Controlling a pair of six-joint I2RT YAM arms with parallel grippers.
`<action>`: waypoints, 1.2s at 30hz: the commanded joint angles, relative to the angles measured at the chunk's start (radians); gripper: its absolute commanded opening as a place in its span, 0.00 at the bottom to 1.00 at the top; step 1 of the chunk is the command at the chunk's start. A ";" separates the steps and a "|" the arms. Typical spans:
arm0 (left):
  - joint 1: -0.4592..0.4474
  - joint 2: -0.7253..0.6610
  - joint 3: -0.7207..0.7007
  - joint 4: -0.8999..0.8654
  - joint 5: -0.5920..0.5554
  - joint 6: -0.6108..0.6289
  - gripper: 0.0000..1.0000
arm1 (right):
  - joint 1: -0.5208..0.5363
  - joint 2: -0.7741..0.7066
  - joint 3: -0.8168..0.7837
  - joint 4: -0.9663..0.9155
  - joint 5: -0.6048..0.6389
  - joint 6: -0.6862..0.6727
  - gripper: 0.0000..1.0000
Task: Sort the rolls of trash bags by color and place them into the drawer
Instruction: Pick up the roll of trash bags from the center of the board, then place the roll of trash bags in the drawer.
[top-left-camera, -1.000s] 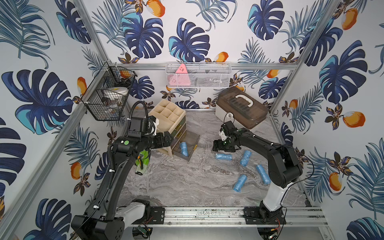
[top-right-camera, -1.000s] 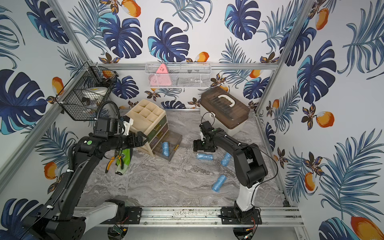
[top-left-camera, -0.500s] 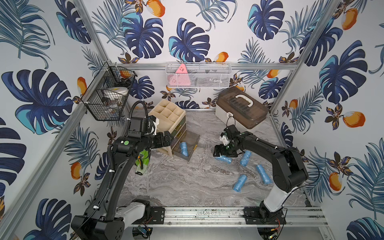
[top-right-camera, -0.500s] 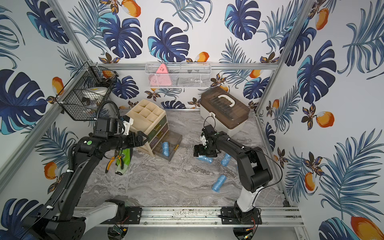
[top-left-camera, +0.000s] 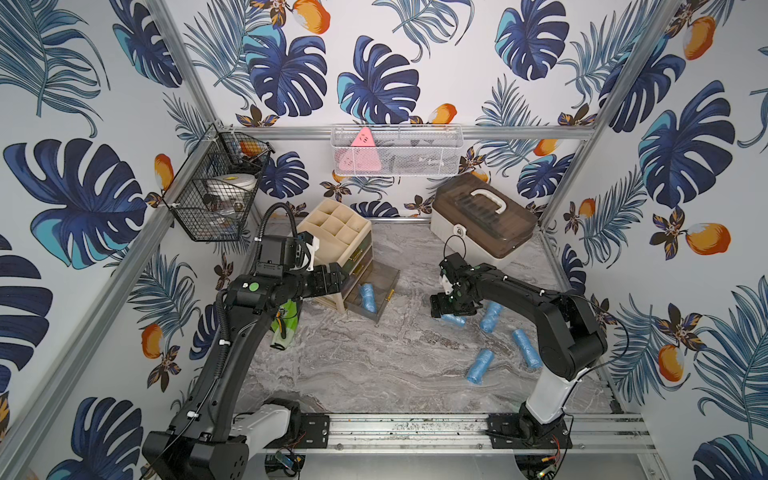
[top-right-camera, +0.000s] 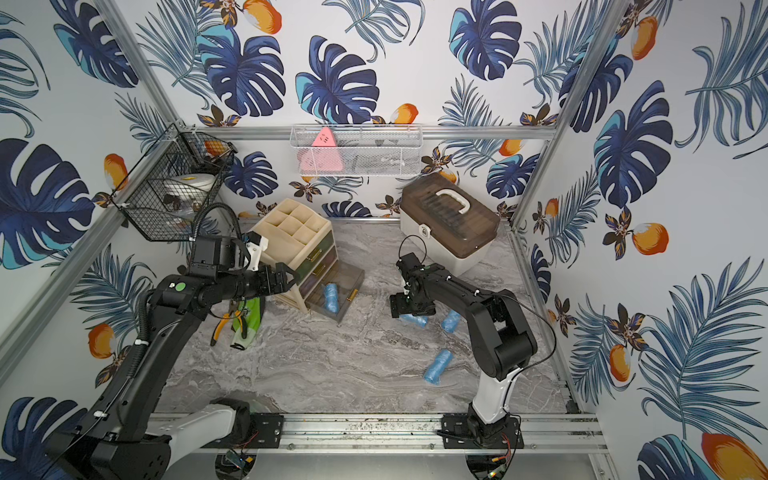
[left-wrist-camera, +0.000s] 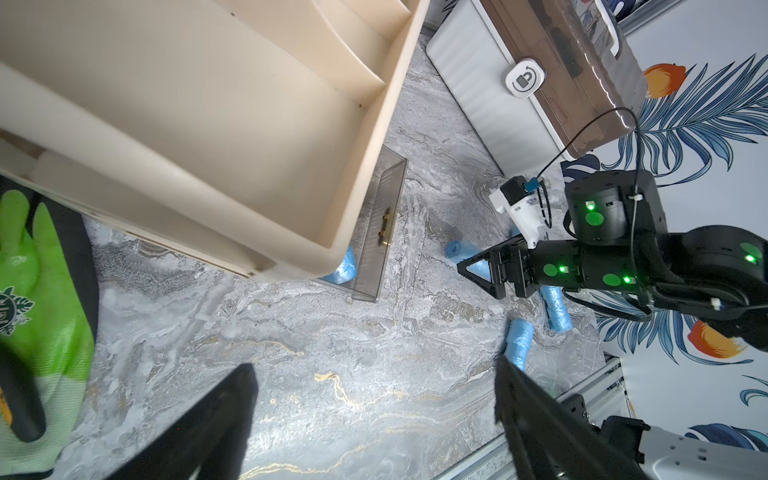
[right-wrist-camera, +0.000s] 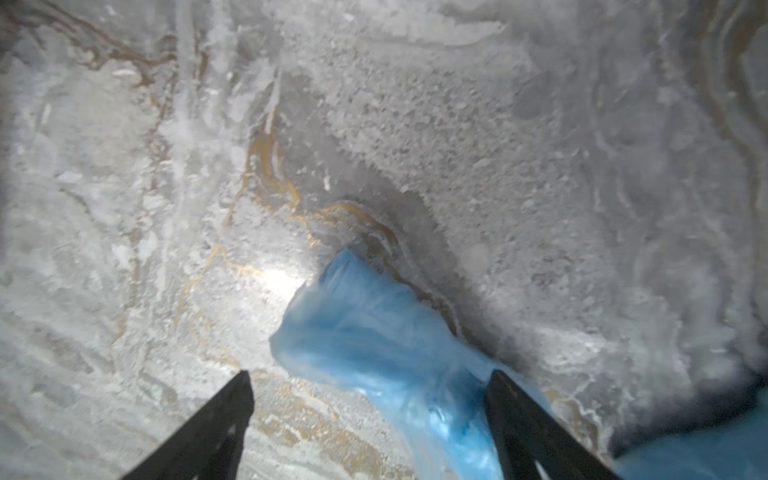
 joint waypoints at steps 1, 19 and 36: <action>0.000 -0.002 -0.003 0.015 0.010 -0.004 0.93 | 0.002 0.029 0.020 -0.059 0.079 -0.018 0.85; 0.001 0.005 -0.003 0.018 0.009 0.001 0.93 | 0.009 0.032 0.056 0.055 -0.237 0.120 0.10; -0.001 -0.001 -0.003 0.007 0.012 0.006 0.93 | 0.178 0.272 0.480 0.241 -0.435 0.468 0.02</action>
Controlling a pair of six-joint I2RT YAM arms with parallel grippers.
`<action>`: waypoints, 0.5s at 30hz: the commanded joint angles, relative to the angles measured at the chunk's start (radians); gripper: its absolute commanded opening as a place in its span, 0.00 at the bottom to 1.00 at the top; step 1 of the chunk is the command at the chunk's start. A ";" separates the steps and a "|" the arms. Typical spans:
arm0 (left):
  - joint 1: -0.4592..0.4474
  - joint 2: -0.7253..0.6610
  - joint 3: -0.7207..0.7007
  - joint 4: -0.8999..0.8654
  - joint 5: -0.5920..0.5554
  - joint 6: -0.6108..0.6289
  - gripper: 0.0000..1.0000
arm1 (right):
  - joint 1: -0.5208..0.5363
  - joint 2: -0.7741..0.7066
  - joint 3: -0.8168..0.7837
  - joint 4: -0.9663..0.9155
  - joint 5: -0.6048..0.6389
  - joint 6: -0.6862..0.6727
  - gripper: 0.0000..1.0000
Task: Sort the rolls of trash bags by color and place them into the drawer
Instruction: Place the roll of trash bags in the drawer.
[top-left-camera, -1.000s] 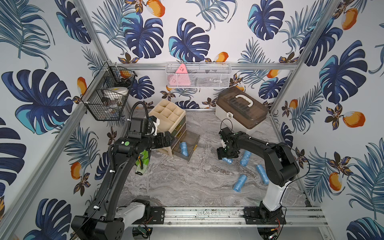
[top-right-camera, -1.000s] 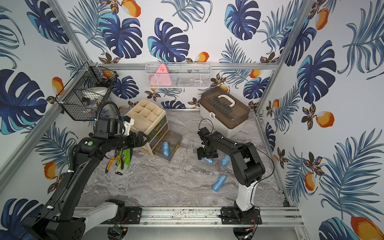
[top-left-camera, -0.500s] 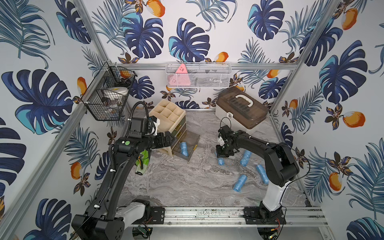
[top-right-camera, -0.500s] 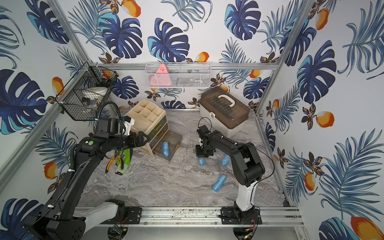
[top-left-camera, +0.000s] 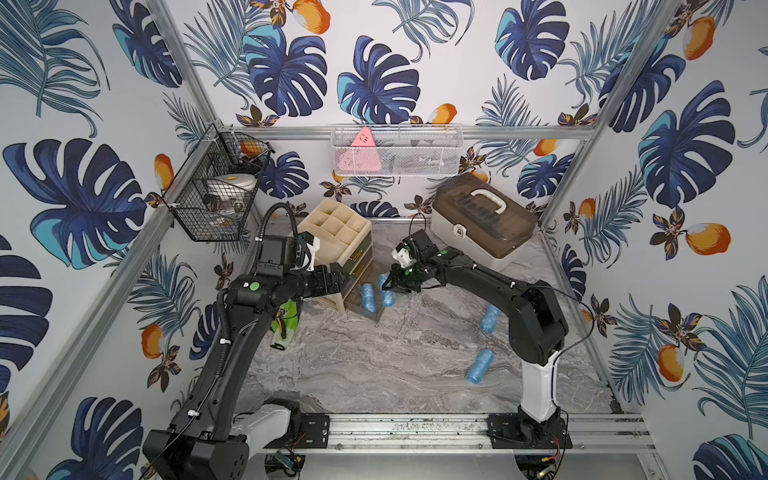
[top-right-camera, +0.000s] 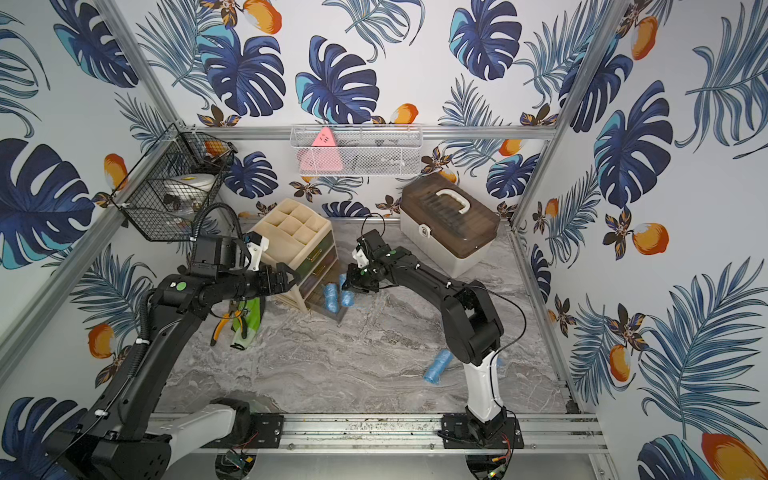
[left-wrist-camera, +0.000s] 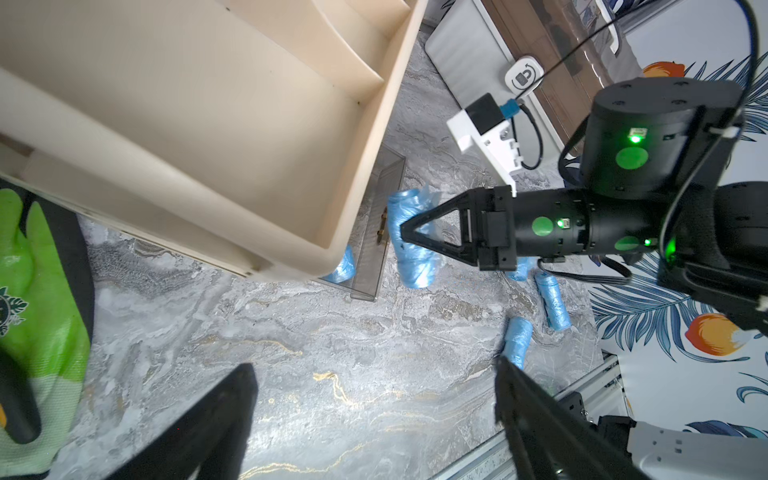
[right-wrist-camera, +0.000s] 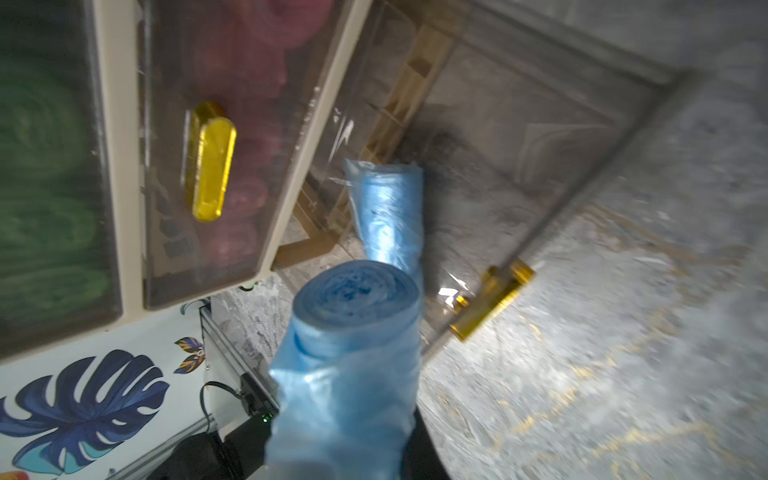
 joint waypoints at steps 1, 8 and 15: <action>0.000 -0.006 -0.002 0.005 0.007 0.006 0.93 | 0.008 0.072 0.066 0.056 -0.014 0.098 0.02; 0.001 -0.016 -0.004 0.001 0.009 0.007 0.93 | 0.022 0.212 0.240 -0.014 0.047 0.117 0.02; 0.001 -0.016 0.001 0.004 0.014 0.006 0.93 | 0.041 0.302 0.389 -0.176 0.174 0.082 0.02</action>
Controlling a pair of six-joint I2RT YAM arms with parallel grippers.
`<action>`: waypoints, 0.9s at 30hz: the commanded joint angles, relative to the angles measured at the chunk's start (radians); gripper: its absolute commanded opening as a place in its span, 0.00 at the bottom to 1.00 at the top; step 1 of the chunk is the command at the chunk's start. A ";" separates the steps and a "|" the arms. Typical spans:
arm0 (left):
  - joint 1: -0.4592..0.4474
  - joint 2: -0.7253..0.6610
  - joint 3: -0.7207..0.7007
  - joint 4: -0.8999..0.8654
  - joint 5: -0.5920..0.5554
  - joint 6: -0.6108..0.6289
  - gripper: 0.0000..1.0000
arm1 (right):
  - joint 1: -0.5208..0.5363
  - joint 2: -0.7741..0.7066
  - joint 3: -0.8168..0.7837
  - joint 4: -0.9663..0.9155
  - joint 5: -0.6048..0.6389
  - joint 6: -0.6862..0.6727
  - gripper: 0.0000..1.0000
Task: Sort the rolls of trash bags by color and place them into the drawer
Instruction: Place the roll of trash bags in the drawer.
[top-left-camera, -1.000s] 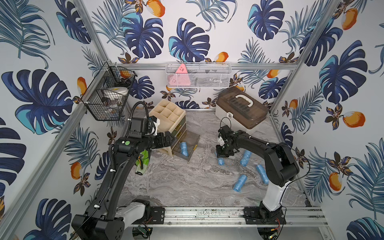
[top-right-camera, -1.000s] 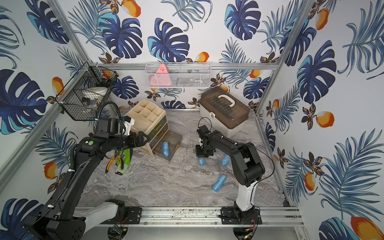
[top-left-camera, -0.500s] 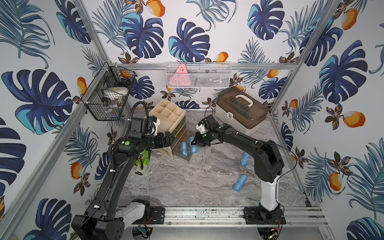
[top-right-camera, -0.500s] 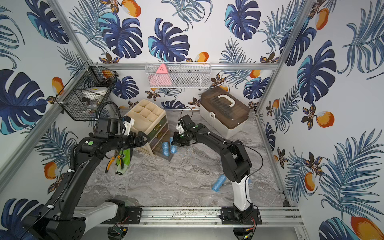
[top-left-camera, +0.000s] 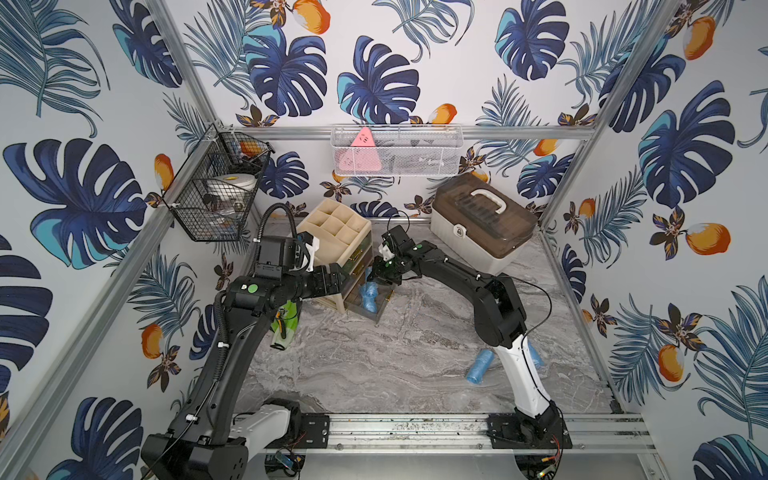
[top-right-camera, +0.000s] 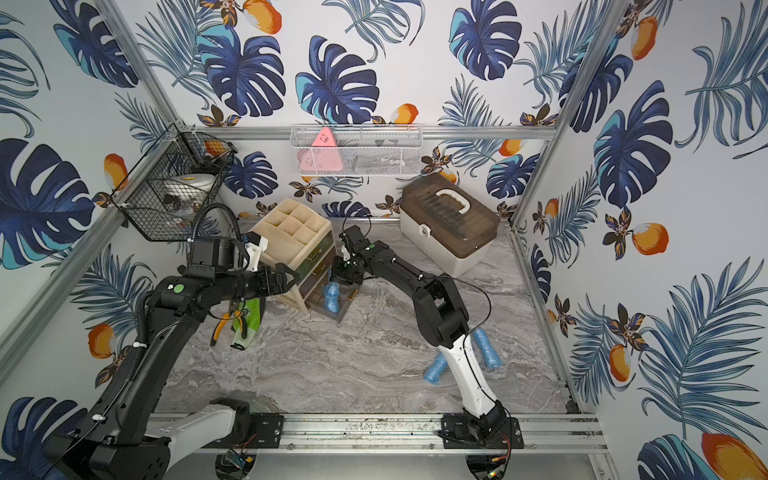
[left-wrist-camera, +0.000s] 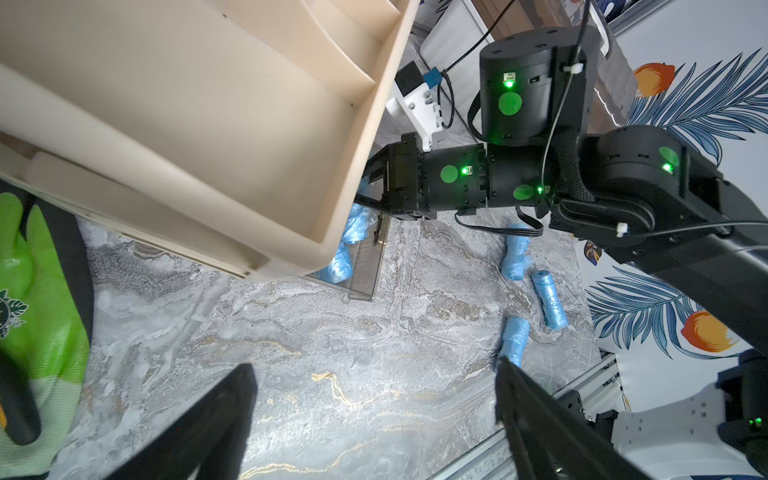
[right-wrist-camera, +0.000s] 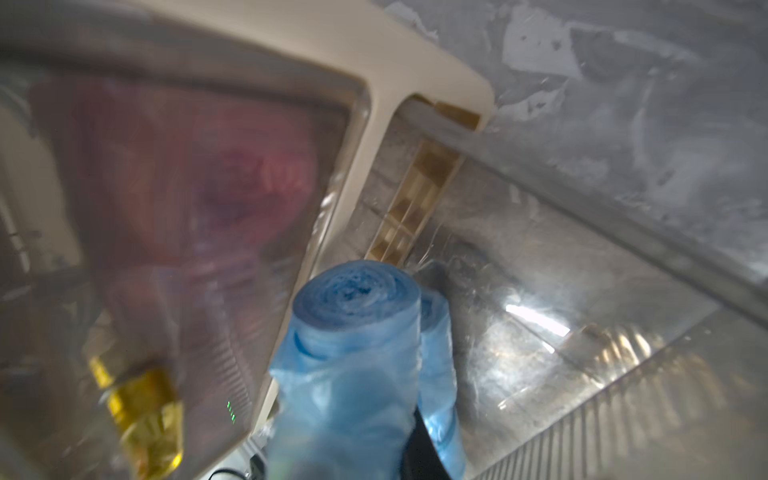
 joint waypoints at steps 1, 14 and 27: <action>0.001 0.000 0.003 0.004 0.010 0.005 0.93 | 0.006 0.012 0.032 -0.103 0.083 -0.019 0.02; 0.001 0.008 0.008 0.009 0.012 0.005 0.93 | 0.007 0.034 0.066 -0.157 0.138 -0.062 0.02; 0.001 0.014 0.018 0.003 0.006 0.007 0.93 | 0.022 0.066 0.044 -0.061 0.002 -0.028 0.03</action>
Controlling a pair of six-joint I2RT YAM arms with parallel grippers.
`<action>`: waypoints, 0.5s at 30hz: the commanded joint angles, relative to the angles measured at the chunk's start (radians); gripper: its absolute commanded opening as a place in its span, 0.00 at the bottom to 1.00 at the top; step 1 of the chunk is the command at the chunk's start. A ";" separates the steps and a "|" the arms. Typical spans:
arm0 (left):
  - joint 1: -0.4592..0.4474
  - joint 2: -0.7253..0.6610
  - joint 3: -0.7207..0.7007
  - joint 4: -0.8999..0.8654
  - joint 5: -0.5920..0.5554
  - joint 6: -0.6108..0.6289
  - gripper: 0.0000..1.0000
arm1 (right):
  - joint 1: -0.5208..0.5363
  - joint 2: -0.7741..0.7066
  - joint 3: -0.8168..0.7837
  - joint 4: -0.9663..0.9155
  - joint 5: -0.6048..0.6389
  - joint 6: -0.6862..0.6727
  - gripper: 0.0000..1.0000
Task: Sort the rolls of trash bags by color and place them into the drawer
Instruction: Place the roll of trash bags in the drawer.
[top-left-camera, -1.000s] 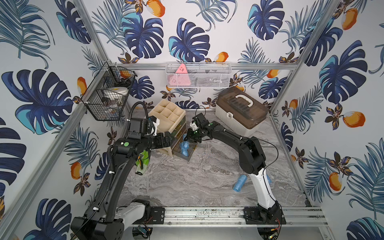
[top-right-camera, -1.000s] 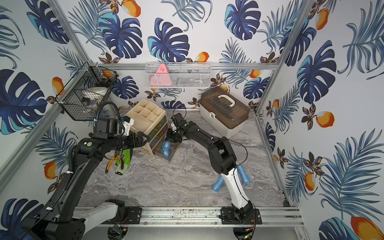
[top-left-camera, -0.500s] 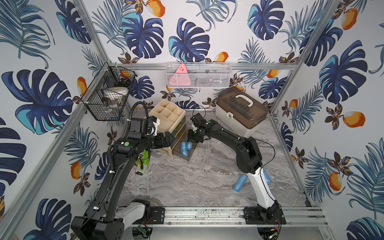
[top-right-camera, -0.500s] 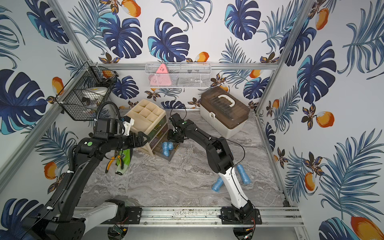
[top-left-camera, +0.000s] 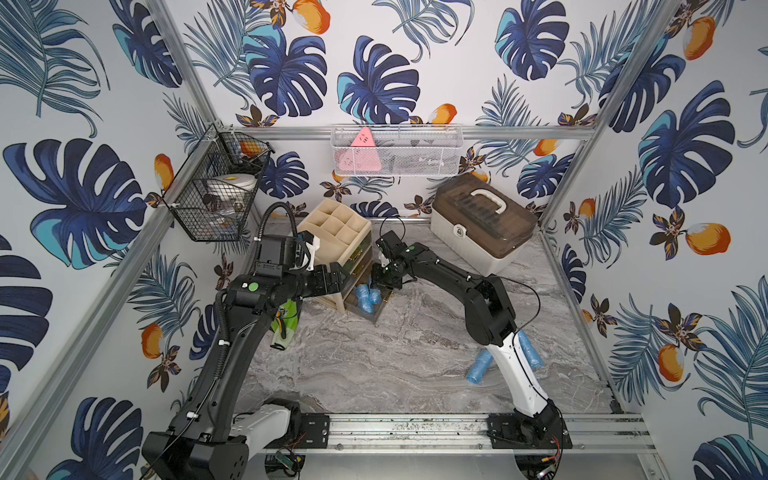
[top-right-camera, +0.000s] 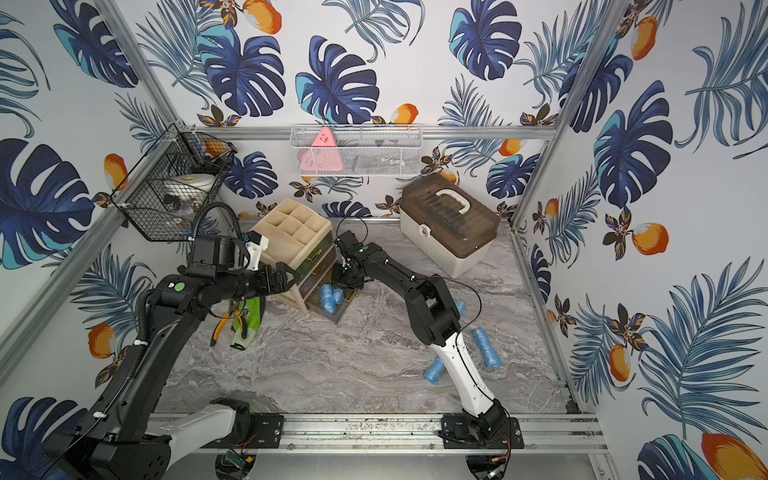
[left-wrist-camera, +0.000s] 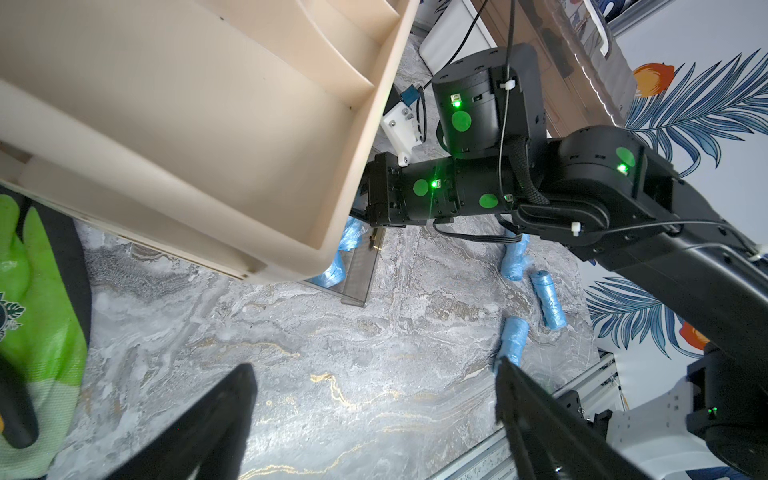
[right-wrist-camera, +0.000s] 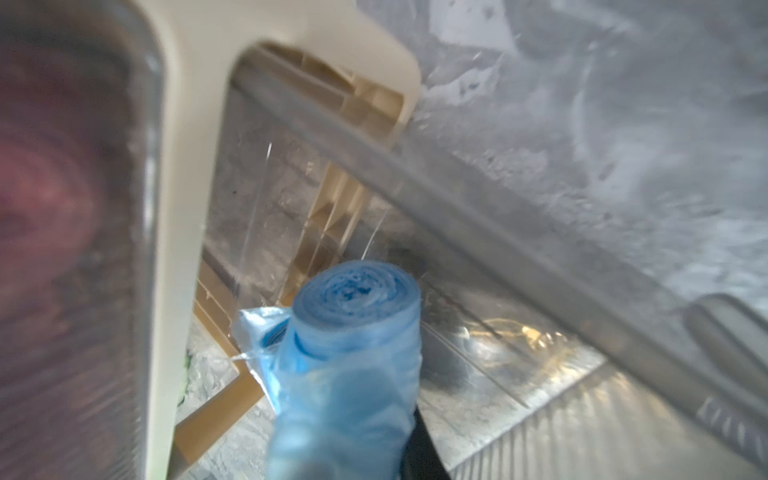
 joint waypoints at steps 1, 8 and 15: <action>0.000 0.002 0.011 0.003 0.002 0.006 0.93 | 0.003 -0.017 -0.029 0.048 -0.078 0.026 0.03; 0.001 0.003 0.008 0.009 0.004 0.003 0.93 | 0.003 -0.036 -0.072 0.071 -0.127 0.015 0.20; 0.001 -0.002 0.007 0.004 0.003 0.003 0.93 | -0.005 -0.094 -0.120 0.066 -0.081 0.001 0.54</action>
